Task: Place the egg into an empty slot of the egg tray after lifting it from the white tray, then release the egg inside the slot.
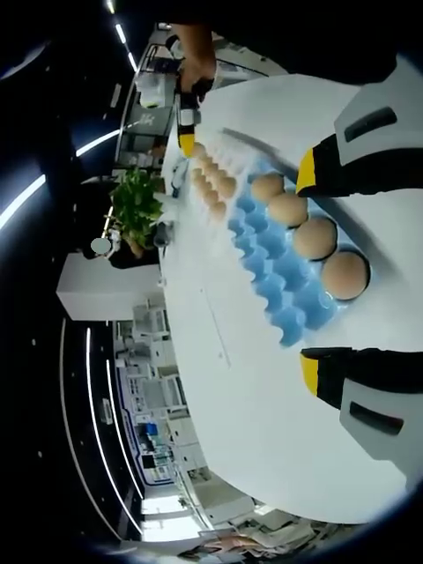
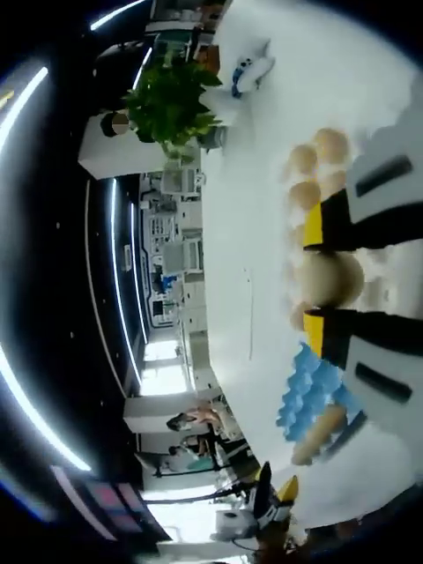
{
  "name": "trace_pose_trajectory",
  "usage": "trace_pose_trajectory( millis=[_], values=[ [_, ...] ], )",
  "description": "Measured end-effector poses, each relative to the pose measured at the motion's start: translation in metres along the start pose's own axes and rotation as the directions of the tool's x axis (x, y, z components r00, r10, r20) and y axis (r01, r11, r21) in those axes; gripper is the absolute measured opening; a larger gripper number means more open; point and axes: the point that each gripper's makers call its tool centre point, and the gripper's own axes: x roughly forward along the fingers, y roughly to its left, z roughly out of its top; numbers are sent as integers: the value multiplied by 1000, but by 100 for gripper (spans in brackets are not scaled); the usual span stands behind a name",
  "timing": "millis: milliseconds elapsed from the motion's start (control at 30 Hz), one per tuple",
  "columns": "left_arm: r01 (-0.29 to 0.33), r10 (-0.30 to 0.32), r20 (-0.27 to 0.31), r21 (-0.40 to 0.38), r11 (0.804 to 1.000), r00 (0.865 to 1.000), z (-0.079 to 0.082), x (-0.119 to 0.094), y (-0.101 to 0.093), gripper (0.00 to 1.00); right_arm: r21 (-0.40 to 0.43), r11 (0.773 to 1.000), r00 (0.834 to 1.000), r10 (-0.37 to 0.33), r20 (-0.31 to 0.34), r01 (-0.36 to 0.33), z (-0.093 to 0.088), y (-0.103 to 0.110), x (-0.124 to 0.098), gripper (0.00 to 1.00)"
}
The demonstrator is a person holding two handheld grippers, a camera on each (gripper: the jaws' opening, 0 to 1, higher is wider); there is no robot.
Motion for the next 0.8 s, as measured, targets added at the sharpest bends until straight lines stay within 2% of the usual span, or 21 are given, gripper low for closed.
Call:
trace_pose_trajectory(
  millis=[33,67,200,367,467,533,567,800],
  values=[
    [-1,1,-4,3,1000,1000,-1,0,0,73,0,1000,1000,15,1,-15,0,6,2,25],
    [-3,3,-8,8,1000,1000,-2,0,0,73,8,998,998,66,-13,-66,-3,21,5,25],
    [-1,1,-5,0,1000,1000,-1,-1,0,74,-15,990,990,139,-31,-140,-8,50,11,25],
    [-1,1,-8,-9,1000,1000,-3,0,0,73,-44,962,962,266,-65,-269,-18,90,18,25],
    [-8,8,-4,-8,1000,1000,-2,-1,1,74,-51,946,945,315,-83,-320,-24,106,24,25],
    [-21,21,5,1,1000,1000,0,-1,3,78,-71,940,941,325,-95,-333,-29,112,28,25],
    [-20,20,5,-1,1000,1000,0,-2,3,78,-73,933,932,344,-111,-353,-34,116,30,25],
    [-23,23,2,-6,1000,1000,0,-3,4,78,-94,920,918,362,-162,-380,-56,123,37,25]
  ],
)
